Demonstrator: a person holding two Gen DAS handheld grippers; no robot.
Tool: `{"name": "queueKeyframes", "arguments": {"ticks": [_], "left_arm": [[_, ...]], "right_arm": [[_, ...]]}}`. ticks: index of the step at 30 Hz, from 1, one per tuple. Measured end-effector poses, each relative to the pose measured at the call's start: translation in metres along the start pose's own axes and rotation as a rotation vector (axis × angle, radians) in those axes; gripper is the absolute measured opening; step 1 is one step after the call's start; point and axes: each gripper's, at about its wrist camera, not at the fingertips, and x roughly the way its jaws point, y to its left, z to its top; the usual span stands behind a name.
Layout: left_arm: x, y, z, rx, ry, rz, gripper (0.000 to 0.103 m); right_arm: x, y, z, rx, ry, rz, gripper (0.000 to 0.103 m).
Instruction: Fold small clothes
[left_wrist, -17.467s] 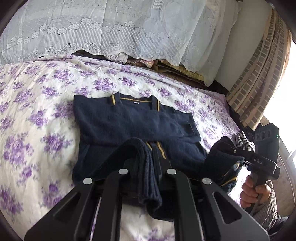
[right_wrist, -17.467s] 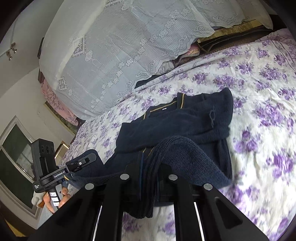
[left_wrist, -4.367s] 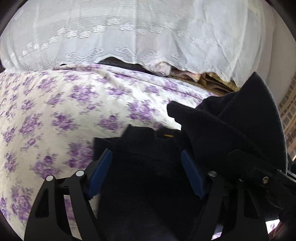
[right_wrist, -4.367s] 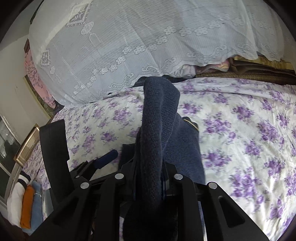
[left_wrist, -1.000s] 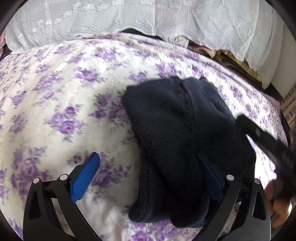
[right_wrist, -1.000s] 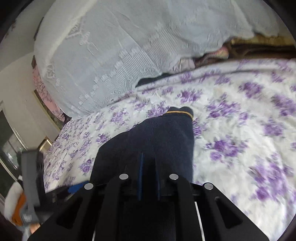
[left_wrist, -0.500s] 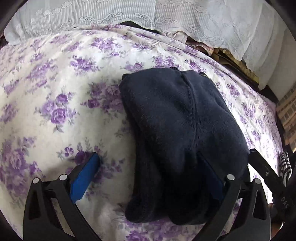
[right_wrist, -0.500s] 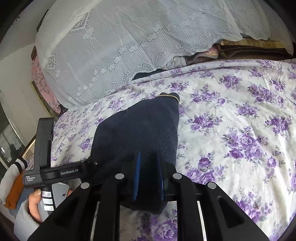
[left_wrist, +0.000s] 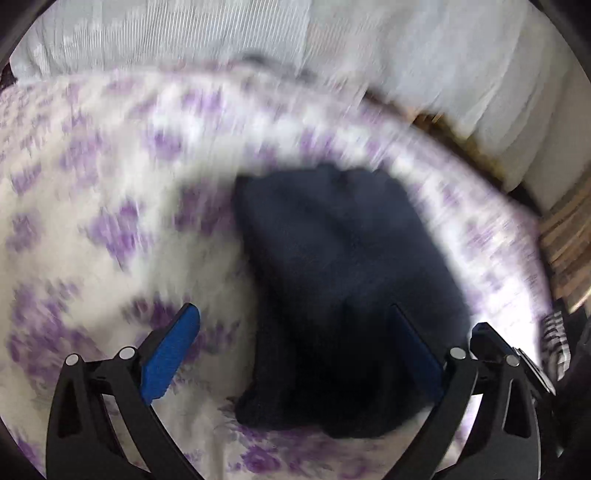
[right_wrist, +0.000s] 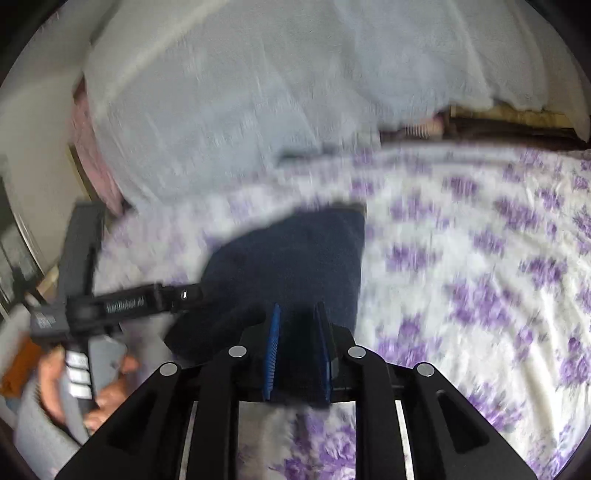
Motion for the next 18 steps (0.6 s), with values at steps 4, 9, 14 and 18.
{"name": "queueKeyframes", "arguments": {"ticks": [4,9,14,18], "left_arm": [[0.005,-0.001,-0.002,0.006,-0.012,-0.009,0.099],[-0.003,0.003,0.001,-0.021,-0.019,-0.067,0.098],[-0.006,0.013,0.005,-0.071,0.004,-0.206,0.098],[0.004,0.016,0.003,-0.089,0.03,-0.227,0.098]], "right_arm": [[0.001,-0.016,0.002,0.077,0.01,0.082,0.02],[-0.007,-0.031,0.005,0.175,-0.026,0.217,0.039],[-0.013,-0.052,0.012,0.263,-0.059,0.198,0.061],[0.004,-0.076,0.005,0.424,0.004,0.313,0.061]]}}
